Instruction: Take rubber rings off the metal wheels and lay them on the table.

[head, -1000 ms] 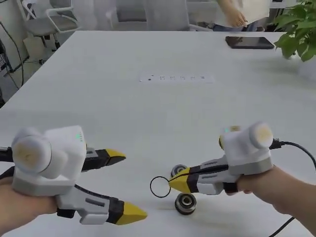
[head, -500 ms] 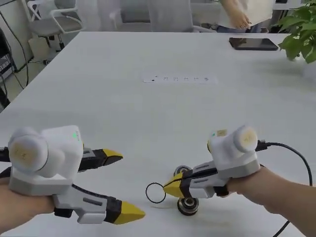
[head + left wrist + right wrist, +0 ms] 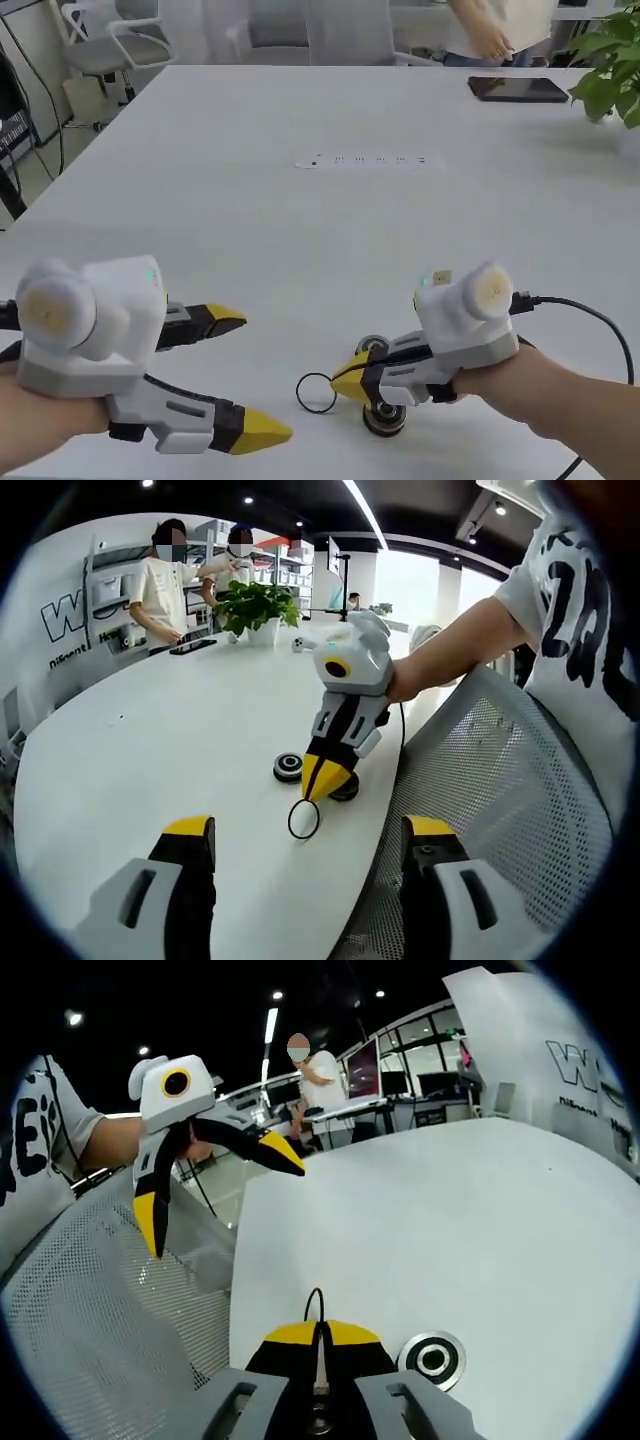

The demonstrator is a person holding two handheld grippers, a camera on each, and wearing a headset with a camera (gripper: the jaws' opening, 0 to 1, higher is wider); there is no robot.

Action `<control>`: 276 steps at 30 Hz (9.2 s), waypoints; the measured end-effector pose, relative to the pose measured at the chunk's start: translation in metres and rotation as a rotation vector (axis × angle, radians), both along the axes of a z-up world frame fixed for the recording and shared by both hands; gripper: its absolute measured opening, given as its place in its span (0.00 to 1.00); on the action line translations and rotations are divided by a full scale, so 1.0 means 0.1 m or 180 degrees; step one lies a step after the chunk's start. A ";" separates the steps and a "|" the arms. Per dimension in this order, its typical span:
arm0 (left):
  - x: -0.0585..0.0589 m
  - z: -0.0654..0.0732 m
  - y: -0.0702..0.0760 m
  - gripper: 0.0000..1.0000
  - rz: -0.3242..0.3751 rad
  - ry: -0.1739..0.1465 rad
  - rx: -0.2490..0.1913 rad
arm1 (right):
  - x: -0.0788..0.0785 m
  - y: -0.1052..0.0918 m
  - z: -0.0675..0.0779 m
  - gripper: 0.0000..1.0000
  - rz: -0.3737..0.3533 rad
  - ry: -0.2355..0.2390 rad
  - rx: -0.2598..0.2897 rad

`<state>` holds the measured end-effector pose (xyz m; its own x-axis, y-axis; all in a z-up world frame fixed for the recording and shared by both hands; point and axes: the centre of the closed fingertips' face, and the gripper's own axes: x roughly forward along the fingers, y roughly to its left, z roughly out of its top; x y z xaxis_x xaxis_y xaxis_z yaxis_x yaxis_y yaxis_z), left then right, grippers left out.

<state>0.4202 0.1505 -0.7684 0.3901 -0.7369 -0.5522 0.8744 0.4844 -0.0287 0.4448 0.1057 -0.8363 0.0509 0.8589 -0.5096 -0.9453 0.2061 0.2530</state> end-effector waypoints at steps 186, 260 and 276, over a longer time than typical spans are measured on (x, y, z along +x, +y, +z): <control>0.07 -0.75 -1.13 0.08 -0.0829 -0.0029 0.0245 | -0.23 -0.74 -0.26 0.14 -0.0142 -0.0423 -0.0067; 0.08 -0.75 -1.13 0.07 -0.0741 -0.0055 0.0305 | -0.27 -0.48 0.18 0.00 -0.0894 0.0829 0.1019; 0.08 -0.75 -1.13 0.07 -0.0739 -0.0052 0.0283 | -0.20 -0.67 0.02 0.00 -0.0963 0.0572 0.0745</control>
